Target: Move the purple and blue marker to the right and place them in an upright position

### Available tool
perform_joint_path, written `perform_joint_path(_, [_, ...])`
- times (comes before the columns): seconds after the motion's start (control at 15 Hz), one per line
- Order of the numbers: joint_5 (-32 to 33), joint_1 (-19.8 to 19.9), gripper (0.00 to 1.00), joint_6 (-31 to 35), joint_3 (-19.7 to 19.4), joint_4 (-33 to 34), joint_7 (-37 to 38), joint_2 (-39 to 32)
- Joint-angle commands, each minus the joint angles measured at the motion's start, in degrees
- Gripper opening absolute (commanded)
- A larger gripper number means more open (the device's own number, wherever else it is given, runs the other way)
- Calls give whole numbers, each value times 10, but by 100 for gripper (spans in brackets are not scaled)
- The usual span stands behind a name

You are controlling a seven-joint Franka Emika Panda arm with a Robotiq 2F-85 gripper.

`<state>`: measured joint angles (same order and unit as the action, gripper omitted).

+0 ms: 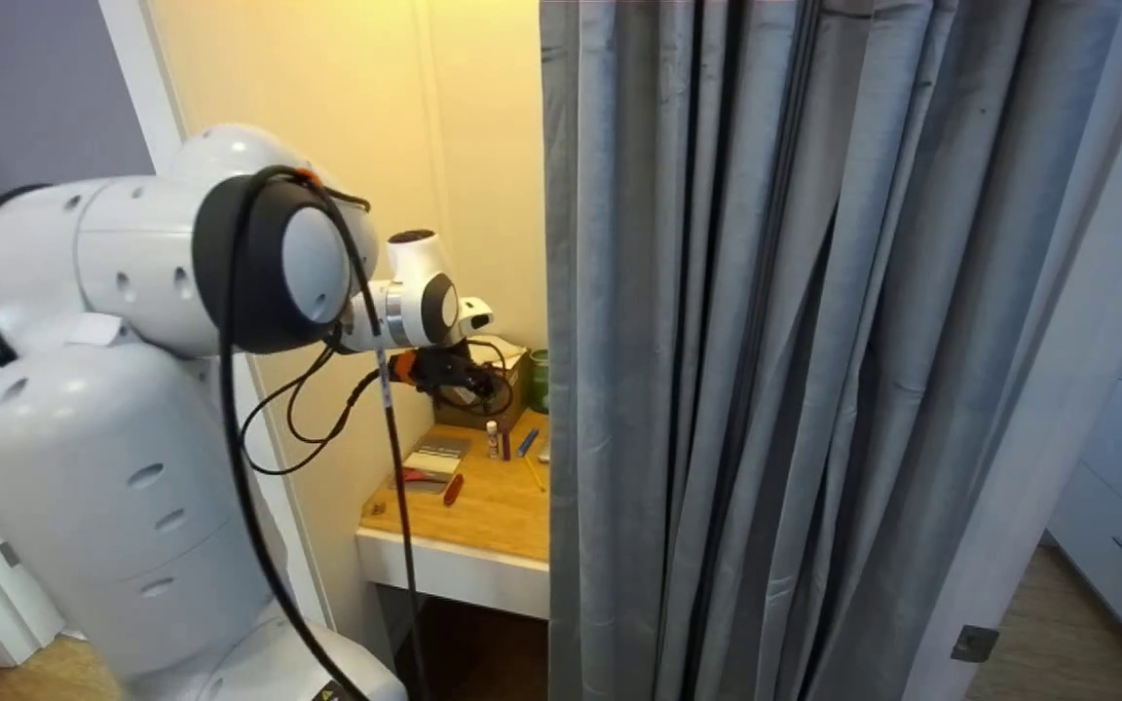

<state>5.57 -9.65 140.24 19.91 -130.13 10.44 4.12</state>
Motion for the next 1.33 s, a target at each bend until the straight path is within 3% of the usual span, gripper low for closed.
perform_joint_path(0.0, [1,-20,100,62,-22,66,-100,-97])
perform_joint_path(0.27, [-18,-18,100,95,-28,124,-200,-181])
perform_joint_path(0.47, [-35,-12,100,124,-23,164,-234,-237])
perform_joint_path(0.53, [-16,-19,100,109,-34,124,-203,-193])
perform_joint_path(1.27, [-28,-14,100,125,-29,154,-230,-231])
